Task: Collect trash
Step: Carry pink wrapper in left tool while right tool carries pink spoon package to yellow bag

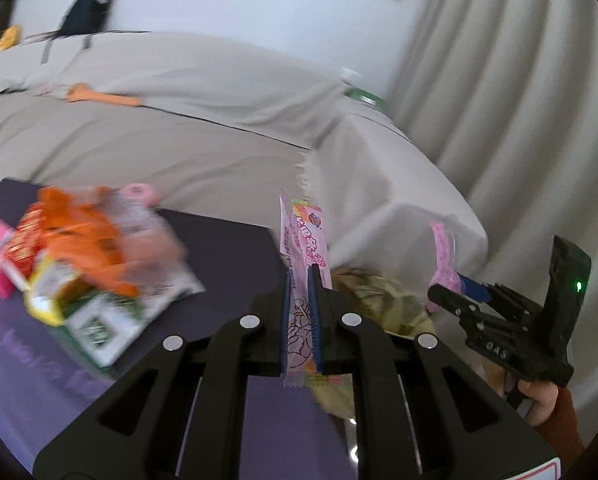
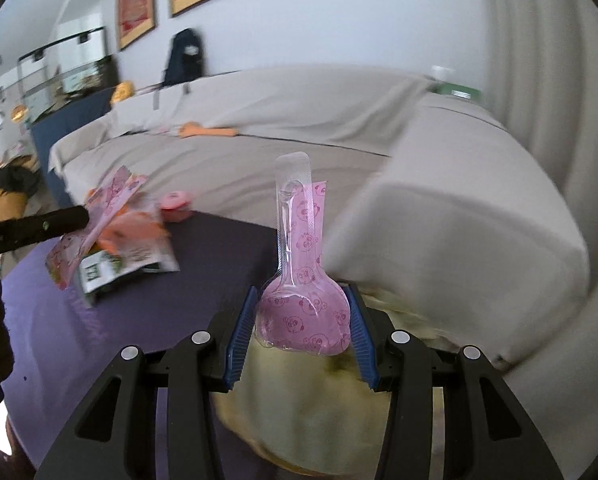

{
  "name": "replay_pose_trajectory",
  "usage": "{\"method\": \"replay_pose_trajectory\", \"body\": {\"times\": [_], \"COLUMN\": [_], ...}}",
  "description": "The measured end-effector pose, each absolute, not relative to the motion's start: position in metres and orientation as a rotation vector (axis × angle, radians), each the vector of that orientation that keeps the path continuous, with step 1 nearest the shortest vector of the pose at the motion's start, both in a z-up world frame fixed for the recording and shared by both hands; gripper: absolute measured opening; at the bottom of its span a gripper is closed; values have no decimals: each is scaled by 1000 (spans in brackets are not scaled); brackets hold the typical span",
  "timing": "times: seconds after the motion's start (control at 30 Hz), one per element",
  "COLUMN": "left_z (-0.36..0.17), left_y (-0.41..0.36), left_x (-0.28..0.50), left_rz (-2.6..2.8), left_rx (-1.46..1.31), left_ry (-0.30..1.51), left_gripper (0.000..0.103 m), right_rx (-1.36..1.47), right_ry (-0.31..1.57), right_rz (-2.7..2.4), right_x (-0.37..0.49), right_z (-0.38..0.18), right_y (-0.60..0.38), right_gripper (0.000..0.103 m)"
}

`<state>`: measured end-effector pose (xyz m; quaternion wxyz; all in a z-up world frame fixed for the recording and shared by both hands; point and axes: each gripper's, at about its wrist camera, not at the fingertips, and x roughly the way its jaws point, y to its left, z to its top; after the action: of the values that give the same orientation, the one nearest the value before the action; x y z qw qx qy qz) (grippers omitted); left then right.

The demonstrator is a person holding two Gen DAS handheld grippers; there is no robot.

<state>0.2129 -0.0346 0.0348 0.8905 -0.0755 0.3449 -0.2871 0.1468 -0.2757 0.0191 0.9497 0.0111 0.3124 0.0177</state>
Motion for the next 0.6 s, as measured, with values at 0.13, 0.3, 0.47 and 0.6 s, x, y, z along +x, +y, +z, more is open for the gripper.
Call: {"method": "replay_pose_trajectory", "body": {"times": [0.13, 0.3, 0.47, 0.6], "left_z": [26, 8, -18, -46], "left_y": [-88, -140, -180, -205], "left_x": [217, 225, 236, 246], "left_rz": [-661, -724, -748, -747], "left_rx": [-95, -61, -47, -52], "left_ry": [725, 780, 840, 914], "left_gripper": [9, 9, 9, 9], "right_rx": [65, 99, 122, 140], "right_ry": [622, 609, 605, 624], "right_rz": [-45, -99, -124, -131], "right_x": [138, 131, 128, 130], "right_z": [17, 13, 6, -8], "right_y": [-321, -356, -373, -382], "right_gripper": [43, 43, 43, 43]}}
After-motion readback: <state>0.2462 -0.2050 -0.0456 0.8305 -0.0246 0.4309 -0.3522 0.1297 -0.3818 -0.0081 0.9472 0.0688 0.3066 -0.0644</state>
